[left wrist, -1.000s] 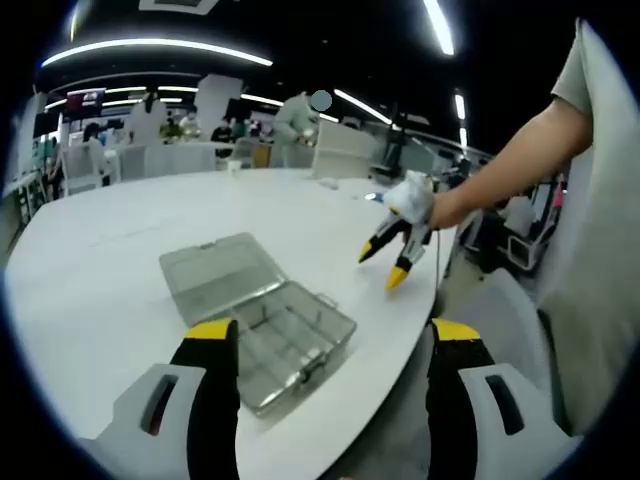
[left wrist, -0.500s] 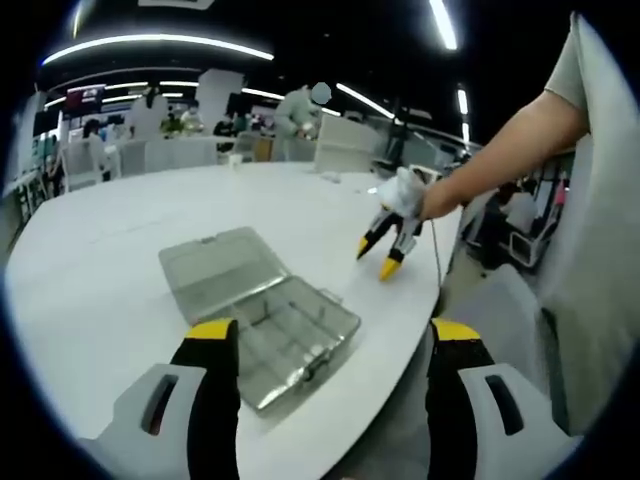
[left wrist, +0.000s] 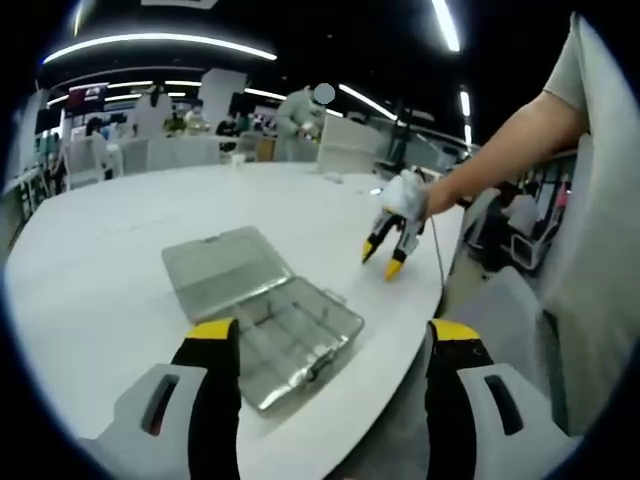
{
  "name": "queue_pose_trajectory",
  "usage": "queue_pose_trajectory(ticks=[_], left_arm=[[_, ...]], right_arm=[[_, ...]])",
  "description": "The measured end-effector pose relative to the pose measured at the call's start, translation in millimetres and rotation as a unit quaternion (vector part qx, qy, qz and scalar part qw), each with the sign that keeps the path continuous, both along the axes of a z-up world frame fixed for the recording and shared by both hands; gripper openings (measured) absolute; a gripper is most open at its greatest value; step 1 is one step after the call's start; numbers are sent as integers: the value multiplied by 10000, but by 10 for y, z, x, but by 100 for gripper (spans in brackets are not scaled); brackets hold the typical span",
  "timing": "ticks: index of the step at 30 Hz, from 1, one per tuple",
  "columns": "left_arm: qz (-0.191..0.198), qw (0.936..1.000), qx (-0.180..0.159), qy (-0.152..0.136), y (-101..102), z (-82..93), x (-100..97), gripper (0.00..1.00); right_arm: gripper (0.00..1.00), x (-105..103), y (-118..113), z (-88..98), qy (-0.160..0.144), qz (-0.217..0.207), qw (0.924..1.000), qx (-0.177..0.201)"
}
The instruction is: Insert the divider into the dual guide fixture by aligning both edges with the guide slots and pushing it downward to the bottom, including one-sided entry, uneven engagement, binding, and posture correction.
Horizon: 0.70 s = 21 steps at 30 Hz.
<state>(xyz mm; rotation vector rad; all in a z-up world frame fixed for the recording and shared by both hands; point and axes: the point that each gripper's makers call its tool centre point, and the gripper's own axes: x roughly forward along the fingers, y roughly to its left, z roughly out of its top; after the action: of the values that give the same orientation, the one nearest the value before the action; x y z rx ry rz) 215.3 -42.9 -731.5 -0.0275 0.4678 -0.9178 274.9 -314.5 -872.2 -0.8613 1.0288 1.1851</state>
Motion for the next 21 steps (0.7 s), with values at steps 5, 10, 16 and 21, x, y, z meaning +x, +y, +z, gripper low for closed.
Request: queue_pose_trajectory(ticks=[5,10,16,21], left_arm=[[43,10000,-3,27,20,-4,-8,73],[71,10000,0,16,33,7,-6,72],[81,10000,-7,7,36,25,-12,72],[89,10000,34,-5,47,13,-16,72]], right_arm=[[32,-3,-7,-11,12,213,9997,-85],[29,7,-10,-10,66,406,9987,-298],[28,15,-23,-18,98,412,9984,-378],[27,14,-7,-7,160,354,9983,-436]])
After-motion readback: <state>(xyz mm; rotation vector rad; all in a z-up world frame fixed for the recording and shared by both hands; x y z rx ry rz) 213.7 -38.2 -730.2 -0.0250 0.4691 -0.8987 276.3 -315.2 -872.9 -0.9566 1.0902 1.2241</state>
